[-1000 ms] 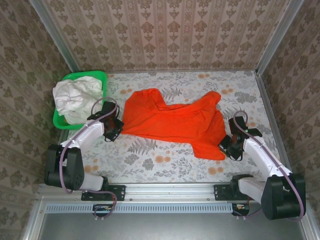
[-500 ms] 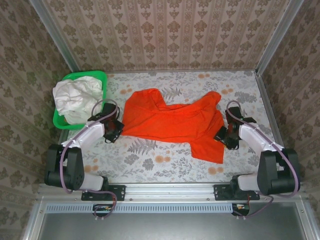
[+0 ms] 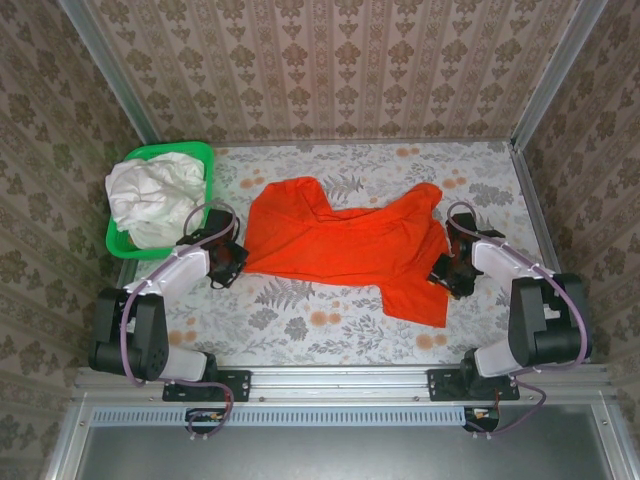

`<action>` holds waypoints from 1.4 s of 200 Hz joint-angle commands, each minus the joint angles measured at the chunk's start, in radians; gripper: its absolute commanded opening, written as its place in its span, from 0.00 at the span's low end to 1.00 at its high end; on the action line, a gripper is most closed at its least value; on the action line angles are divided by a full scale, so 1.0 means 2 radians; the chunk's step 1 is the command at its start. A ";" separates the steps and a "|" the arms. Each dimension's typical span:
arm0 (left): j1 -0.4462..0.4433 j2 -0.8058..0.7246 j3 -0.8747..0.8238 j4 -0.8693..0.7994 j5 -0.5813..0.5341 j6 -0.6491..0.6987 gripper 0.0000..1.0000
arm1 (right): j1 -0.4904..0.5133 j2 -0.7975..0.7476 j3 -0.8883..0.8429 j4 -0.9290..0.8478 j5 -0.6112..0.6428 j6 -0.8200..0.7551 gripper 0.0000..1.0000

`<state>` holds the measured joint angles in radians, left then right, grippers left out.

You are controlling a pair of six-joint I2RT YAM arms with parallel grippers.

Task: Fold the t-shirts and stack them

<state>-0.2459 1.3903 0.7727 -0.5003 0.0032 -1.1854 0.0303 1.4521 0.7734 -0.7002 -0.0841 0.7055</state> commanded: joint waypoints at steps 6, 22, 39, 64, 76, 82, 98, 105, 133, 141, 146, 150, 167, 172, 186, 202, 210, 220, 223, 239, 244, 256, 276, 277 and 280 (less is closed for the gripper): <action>0.005 -0.003 -0.002 -0.001 -0.002 -0.007 0.00 | -0.003 -0.013 0.009 -0.031 0.017 -0.007 0.46; 0.005 -0.001 0.000 -0.001 -0.002 -0.006 0.00 | -0.002 -0.011 0.005 -0.030 0.022 -0.009 0.46; 0.005 -0.002 0.000 -0.001 -0.002 -0.007 0.00 | -0.003 -0.005 0.001 -0.020 0.019 -0.009 0.46; 0.005 -0.001 0.002 -0.001 -0.002 -0.006 0.00 | -0.001 0.016 -0.001 -0.010 0.003 -0.008 0.47; 0.005 -0.001 0.002 -0.002 -0.001 -0.006 0.00 | -0.001 0.024 -0.002 -0.007 -0.001 -0.008 0.47; 0.005 -0.001 0.001 -0.003 -0.001 -0.006 0.00 | -0.001 0.026 -0.003 -0.005 -0.003 -0.008 0.47; 0.005 -0.002 0.002 -0.003 0.000 -0.007 0.00 | -0.001 0.033 -0.006 -0.001 -0.004 -0.010 0.48; 0.005 -0.002 0.002 -0.002 0.000 -0.007 0.00 | -0.001 0.035 -0.008 0.001 -0.004 -0.011 0.48; 0.005 -0.001 0.003 -0.001 -0.001 -0.008 0.00 | -0.001 0.039 -0.012 0.005 -0.009 -0.013 0.34; 0.005 0.000 0.003 -0.001 -0.001 -0.008 0.00 | -0.001 0.038 -0.012 0.006 -0.009 -0.012 0.26; 0.005 0.000 0.004 -0.001 -0.001 -0.008 0.00 | -0.001 0.037 -0.012 0.007 -0.009 -0.010 0.21; 0.005 0.001 0.005 -0.001 -0.001 -0.008 0.00 | -0.001 0.035 -0.013 0.006 -0.009 -0.010 0.16; 0.004 0.001 0.006 -0.001 0.000 -0.008 0.00 | -0.001 0.021 -0.013 0.005 -0.007 -0.006 0.00; 0.004 0.000 0.007 -0.001 -0.001 -0.008 0.00 | -0.001 0.012 -0.012 0.005 -0.006 -0.006 0.00; 0.004 -0.007 0.010 -0.004 -0.003 -0.008 0.00 | -0.001 -0.015 -0.009 -0.001 0.000 -0.004 0.00; 0.003 -0.020 0.018 -0.007 -0.014 -0.005 0.00 | -0.001 -0.065 -0.003 -0.005 0.015 -0.001 0.00; 0.003 -0.029 0.023 -0.010 -0.022 -0.004 0.00 | -0.001 -0.090 0.002 -0.004 0.021 -0.001 0.00; 0.003 -0.042 0.033 -0.013 -0.032 0.001 0.00 | -0.002 -0.118 0.014 -0.005 0.028 -0.001 0.00; 0.003 -0.045 0.036 -0.014 -0.035 0.002 0.00 | -0.002 -0.125 0.018 -0.004 0.029 -0.001 0.00; 0.004 -0.060 0.062 -0.019 -0.049 0.013 0.00 | -0.003 -0.160 0.050 0.000 0.035 -0.004 0.00; 0.005 -0.065 0.071 -0.021 -0.052 0.017 0.00 | -0.003 -0.168 0.067 0.001 0.034 -0.007 0.00; 0.006 -0.074 0.100 -0.028 -0.061 0.027 0.00 | -0.003 -0.178 0.101 0.002 0.035 -0.013 0.00; 0.007 -0.090 0.149 -0.034 -0.072 0.042 0.00 | -0.003 -0.192 0.170 0.008 0.043 -0.024 0.00; 0.007 -0.090 0.152 -0.034 -0.072 0.042 0.00 | -0.003 -0.192 0.174 0.009 0.043 -0.025 0.00; 0.007 -0.094 0.158 -0.034 -0.075 0.044 0.00 | -0.003 -0.194 0.185 0.013 0.044 -0.029 0.00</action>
<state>-0.2451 1.2587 0.9695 -0.5404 -0.0731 -1.1542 0.0303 1.1103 0.9947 -0.6983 -0.0475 0.6830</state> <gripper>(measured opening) 0.046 0.047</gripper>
